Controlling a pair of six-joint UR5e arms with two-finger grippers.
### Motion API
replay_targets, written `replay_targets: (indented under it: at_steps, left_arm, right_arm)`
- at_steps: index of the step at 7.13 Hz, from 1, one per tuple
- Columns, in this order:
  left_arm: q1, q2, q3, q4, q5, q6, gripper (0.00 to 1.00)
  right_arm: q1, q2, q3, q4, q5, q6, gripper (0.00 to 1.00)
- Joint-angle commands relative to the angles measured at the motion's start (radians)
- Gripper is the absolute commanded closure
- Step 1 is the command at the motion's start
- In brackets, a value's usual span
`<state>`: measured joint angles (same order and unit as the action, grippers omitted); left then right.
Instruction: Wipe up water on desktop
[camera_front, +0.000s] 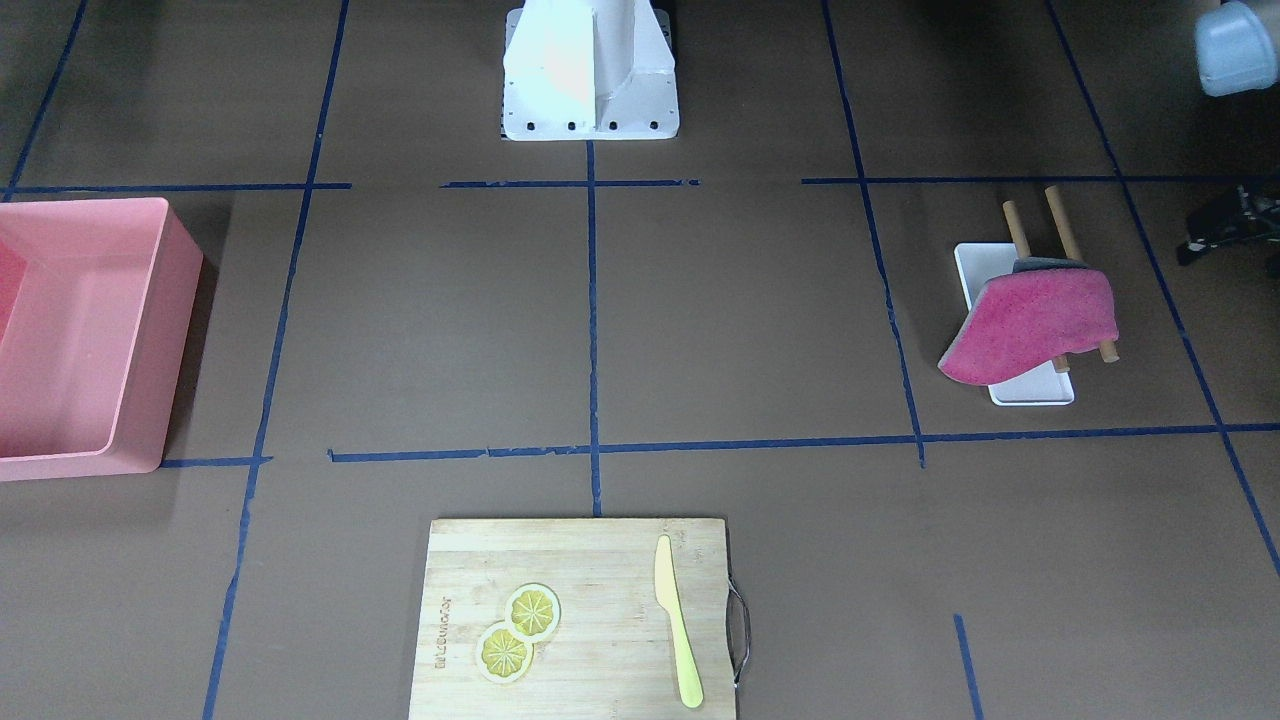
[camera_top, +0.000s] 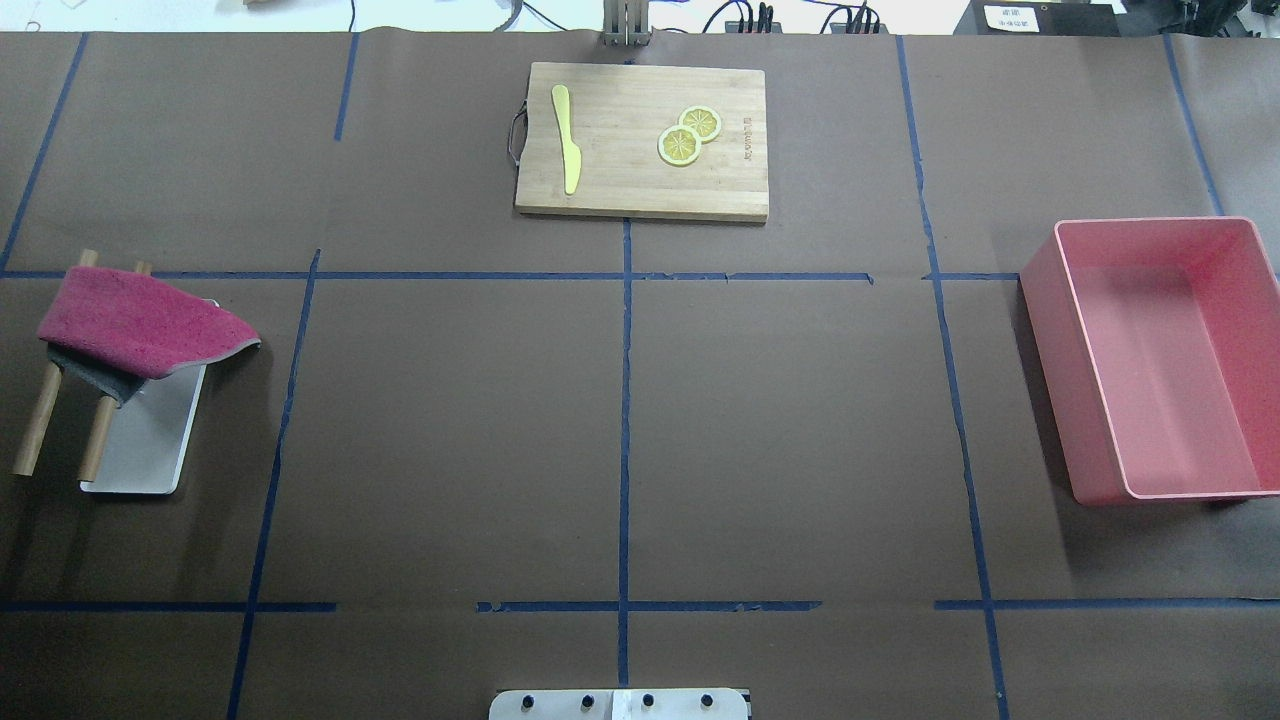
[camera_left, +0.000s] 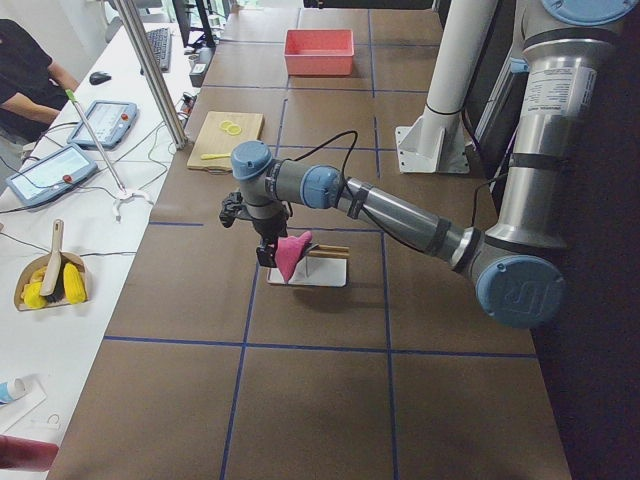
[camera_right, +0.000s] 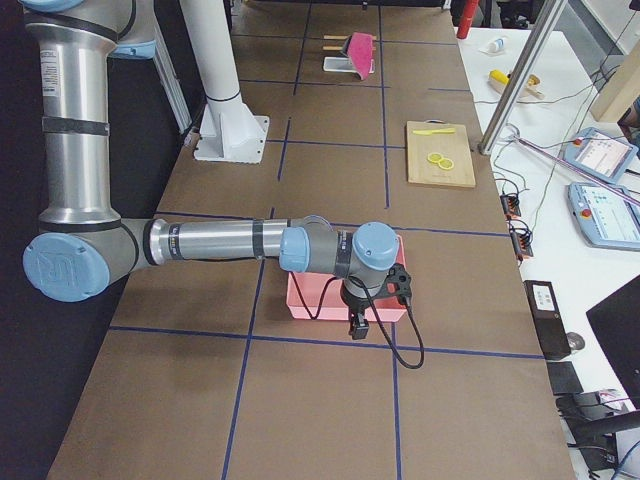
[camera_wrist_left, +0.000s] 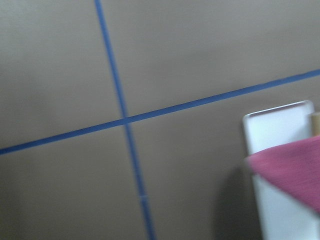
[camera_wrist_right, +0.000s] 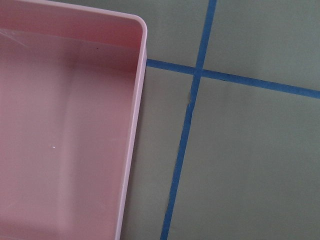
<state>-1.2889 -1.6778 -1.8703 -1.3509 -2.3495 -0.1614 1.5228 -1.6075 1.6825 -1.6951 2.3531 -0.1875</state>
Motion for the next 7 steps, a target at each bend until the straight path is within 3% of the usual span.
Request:
replay_targets:
  at_steps: [1,3,5,7]
  left_arm:
    - [0.101,-0.005,0.016,-0.01,-0.002,-0.067,0.0]
    - [0.14,-0.002,0.031,-0.008,-0.004,-0.119,0.03]
    - [0.158,0.004,0.037,-0.008,-0.002,-0.119,0.16]
    - [0.16,0.001,0.039,-0.008,-0.002,-0.118,0.37]
  right_arm:
    - [-0.001,-0.002,-0.004,0.0,0.0,-0.001,0.0]
    - [-0.001,-0.003,-0.006,0.0,0.002,-0.003,0.0]
    - [-0.001,-0.006,-0.007,0.0,0.002,-0.003,0.0]
    - [-0.001,-0.009,-0.007,0.0,0.0,-0.004,0.0]
